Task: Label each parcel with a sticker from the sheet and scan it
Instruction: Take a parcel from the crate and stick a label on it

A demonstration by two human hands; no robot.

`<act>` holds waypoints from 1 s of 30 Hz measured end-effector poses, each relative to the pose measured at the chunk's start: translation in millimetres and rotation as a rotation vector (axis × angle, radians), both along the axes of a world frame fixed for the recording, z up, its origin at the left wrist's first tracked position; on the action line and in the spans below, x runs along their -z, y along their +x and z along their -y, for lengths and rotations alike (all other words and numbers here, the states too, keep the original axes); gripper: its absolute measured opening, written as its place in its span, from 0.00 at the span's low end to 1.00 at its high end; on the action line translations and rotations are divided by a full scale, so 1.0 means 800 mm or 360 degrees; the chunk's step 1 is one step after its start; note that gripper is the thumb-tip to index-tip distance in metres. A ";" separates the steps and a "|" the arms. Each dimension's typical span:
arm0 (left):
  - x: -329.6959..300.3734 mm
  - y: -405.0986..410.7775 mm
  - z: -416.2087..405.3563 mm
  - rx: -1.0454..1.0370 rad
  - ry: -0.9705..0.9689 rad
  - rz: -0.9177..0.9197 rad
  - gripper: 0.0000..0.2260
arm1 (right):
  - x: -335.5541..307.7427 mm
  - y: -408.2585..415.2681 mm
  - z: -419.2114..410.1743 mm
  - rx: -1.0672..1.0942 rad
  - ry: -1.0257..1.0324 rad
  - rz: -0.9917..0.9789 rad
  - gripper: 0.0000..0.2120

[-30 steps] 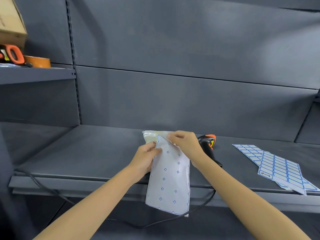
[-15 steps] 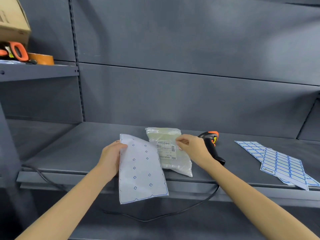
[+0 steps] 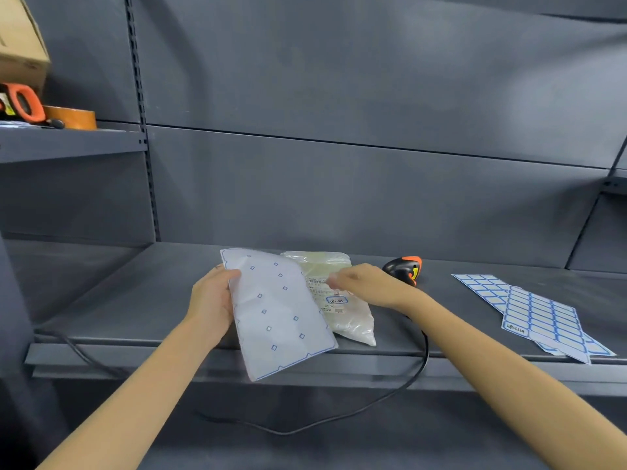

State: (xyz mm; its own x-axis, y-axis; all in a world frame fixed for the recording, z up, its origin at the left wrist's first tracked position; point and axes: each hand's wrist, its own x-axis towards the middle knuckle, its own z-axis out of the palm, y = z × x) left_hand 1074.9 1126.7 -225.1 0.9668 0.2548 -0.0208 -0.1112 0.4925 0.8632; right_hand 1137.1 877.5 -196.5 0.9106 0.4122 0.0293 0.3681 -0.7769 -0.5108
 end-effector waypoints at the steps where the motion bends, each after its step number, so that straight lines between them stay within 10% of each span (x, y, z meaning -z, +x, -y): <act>1: -0.006 0.002 0.007 0.0006 -0.0016 0.0027 0.07 | 0.001 -0.006 -0.007 -0.0014 0.0290 -0.0124 0.20; 7: -0.032 0.019 0.060 0.0156 0.0057 0.0137 0.12 | 0.009 -0.028 -0.010 -0.0021 0.1018 -0.0372 0.14; 11: -0.020 0.031 0.087 0.0243 0.0694 0.0037 0.18 | 0.007 -0.023 0.038 0.0303 0.1093 -0.0143 0.16; 20: 0.011 0.048 0.094 0.0453 0.1259 -0.0416 0.29 | 0.005 0.009 0.260 0.1278 0.0357 0.0407 0.22; 30: 0.035 0.047 0.093 0.0072 0.1255 -0.0005 0.27 | 0.051 0.020 0.347 0.1693 -0.0637 0.0378 0.29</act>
